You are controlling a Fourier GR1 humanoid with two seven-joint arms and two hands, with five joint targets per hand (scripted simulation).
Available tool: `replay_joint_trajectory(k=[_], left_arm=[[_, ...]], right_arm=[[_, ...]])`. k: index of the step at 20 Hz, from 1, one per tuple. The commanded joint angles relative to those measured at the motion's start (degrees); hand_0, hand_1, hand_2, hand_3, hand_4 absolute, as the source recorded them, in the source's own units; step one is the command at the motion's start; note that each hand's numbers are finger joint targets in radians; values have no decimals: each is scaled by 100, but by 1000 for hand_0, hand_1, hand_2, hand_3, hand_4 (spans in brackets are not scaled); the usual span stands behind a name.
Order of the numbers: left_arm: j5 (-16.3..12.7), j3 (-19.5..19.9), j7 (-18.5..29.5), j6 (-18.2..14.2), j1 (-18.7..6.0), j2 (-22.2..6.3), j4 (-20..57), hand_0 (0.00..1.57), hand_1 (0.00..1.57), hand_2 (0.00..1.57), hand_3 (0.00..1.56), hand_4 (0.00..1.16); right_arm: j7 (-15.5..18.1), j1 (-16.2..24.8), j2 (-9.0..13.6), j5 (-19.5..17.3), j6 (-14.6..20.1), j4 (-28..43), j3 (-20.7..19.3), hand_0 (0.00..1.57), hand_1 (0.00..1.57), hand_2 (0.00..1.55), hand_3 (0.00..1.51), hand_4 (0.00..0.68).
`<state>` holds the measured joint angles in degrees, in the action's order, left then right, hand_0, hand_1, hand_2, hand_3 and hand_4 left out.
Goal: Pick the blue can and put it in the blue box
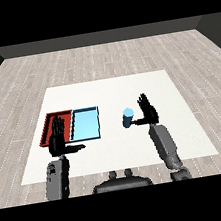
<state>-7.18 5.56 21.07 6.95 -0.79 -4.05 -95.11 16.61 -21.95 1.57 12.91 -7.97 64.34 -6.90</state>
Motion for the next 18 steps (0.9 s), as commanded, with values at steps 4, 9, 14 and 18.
replay_joint_trajectory(k=[4,9,14,18], left_arm=[[-242,110,-198,140,21,-73,-198,0,0,0,0,0],[-102,-45,-454,-61,-61,43,-274,0,0,0,0,0],[-21,-25,-155,19,69,19,-167,0,0,0,0,0],[-219,232,-468,-2,-284,-164,-187,0,0,0,0,0]], right_arm=[[124,-224,-25,207,-4,-602,-88,0,0,0,0,0],[-16,-265,-118,401,165,-506,110,0,0,0,0,0],[793,-290,-155,698,415,-1261,624,0,0,0,0,0],[1096,-603,-155,740,291,-1994,583,0,0,0,0,0]])
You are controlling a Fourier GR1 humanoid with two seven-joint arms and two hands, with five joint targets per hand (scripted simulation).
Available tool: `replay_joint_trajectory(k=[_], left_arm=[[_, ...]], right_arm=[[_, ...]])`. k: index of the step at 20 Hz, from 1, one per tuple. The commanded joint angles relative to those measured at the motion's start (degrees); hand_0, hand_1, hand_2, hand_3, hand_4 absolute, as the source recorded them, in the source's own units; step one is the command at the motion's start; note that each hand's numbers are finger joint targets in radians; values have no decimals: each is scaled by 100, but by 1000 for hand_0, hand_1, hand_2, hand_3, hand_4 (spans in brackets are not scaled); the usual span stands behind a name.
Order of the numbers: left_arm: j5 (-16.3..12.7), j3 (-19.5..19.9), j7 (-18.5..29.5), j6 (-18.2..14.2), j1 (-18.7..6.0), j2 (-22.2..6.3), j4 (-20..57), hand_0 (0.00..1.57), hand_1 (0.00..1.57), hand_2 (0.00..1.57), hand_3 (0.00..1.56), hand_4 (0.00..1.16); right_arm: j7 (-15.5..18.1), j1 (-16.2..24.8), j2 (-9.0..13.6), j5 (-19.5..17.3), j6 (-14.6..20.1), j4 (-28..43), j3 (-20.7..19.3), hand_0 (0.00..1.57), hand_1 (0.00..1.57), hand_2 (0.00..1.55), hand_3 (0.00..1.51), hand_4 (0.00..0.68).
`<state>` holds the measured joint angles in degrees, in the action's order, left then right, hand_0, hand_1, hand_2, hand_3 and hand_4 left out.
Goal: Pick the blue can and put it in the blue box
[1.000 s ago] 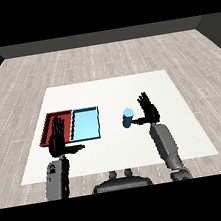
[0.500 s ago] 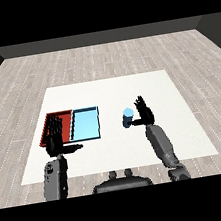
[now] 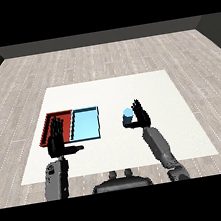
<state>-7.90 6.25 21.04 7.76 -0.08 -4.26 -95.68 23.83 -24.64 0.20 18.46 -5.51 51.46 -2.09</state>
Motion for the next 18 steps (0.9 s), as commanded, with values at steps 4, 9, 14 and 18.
replay_joint_trajectory(k=[4,9,14,18], left_arm=[[49,-97,176,-28,82,169,151,0,0,0,0,0],[26,-24,70,-10,-129,57,246,0,0,0,0,0],[7,-26,300,-49,-306,165,536,0,0,0,0,0],[-196,168,-245,33,-88,-114,-66,0,0,0,0,0]], right_arm=[[114,-298,-19,422,187,-446,393,0,0,0,0,0],[417,-498,-19,140,-76,-1071,51,0,0,0,0,0],[475,-932,-17,308,71,-1588,230,0,0,0,0,0],[238,-1405,9,275,26,-1857,-79,0,0,0,0,0]])
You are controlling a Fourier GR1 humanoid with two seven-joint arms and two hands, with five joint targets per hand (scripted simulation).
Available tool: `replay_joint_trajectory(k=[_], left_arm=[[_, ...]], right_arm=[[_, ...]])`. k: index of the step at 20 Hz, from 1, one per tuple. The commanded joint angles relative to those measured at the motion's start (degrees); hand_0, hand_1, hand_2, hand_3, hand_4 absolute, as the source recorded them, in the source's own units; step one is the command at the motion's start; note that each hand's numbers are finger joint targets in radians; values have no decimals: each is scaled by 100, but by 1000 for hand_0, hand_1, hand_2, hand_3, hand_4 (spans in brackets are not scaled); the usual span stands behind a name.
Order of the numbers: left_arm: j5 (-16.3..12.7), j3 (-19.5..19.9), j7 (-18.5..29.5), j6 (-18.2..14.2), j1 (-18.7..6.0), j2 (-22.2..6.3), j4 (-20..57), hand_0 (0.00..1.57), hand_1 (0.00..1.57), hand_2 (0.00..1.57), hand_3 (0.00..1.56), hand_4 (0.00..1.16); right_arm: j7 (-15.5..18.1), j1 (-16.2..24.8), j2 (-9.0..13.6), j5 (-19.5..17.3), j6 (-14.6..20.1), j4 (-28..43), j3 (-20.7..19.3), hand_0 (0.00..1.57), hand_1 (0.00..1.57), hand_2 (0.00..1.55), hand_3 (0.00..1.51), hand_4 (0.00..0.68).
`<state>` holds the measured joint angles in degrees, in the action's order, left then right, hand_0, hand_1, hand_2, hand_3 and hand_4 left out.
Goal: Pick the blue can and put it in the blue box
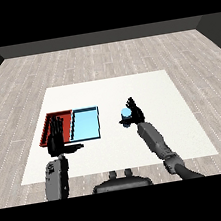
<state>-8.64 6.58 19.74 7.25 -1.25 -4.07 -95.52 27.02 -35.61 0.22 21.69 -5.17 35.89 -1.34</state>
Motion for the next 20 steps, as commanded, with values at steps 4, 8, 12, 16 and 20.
replay_joint_trajectory(k=[4,8,12,16,20], left_arm=[[141,92,504,-16,-200,18,597,0,0,0,0,0],[271,-222,-32,-219,-154,174,83,0,0,0,0,0],[3,132,307,150,17,-119,386,0,0,0,0,0],[-15,-103,-181,-2,234,31,-408,0,0,0,0,0],[183,-269,-449,-221,174,114,-593,0,0,0,0,0]], right_arm=[[268,-514,115,79,-209,-956,-139,0,0,0,0,0],[-69,-238,81,35,1500,-199,-27,1494,1494,1509,1481,600],[267,-212,86,-313,1817,-515,238,1491,1491,1481,1438,634],[448,-844,-19,-399,1944,-1530,12,1509,1509,1479,1428,620],[71,-741,160,-485,1828,-895,143,1495,1495,1467,1418,634]])
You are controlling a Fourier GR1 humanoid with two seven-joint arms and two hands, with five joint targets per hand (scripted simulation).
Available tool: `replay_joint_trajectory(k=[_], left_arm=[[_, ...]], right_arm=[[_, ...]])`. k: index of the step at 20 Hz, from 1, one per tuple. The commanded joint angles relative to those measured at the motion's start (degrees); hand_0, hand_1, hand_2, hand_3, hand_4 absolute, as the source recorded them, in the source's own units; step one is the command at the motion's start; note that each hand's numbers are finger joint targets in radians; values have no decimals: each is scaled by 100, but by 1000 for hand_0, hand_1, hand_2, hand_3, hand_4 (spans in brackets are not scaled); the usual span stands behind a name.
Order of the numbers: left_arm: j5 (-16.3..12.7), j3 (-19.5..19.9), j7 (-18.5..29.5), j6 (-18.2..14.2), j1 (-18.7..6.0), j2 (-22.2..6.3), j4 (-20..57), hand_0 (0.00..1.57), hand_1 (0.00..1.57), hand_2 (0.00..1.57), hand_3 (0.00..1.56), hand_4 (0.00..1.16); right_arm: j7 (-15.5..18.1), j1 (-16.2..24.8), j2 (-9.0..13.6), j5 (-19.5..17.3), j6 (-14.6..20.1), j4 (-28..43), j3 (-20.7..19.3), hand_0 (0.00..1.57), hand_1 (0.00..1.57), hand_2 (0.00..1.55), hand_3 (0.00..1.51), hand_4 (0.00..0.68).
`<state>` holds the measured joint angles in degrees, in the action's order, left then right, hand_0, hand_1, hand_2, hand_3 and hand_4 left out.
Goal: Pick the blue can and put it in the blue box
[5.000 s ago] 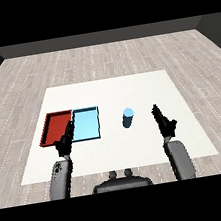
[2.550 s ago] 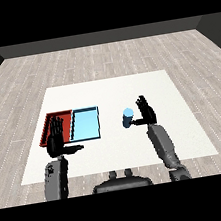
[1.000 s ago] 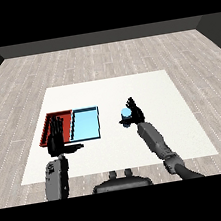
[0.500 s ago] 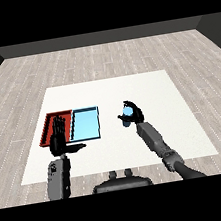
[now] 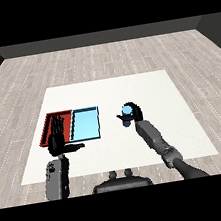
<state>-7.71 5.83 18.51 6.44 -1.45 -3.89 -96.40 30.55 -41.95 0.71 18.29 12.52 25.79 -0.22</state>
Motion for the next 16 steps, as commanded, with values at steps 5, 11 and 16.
replay_joint_trajectory(k=[5,11,16], left_arm=[[120,-39,15,179,-171,-162,385,0,0,0,0,0],[370,-544,-354,24,-241,153,356,0,0,0,0,0],[694,-1104,-517,-135,-312,380,606,0,0,0,0,0]], right_arm=[[-978,116,188,-474,586,1453,450,1426,1426,1450,1400,624],[-1595,410,489,-851,643,2761,849,1430,1430,1447,1393,622],[-1633,382,602,-1032,595,3087,755,1418,1418,1445,1407,622]])
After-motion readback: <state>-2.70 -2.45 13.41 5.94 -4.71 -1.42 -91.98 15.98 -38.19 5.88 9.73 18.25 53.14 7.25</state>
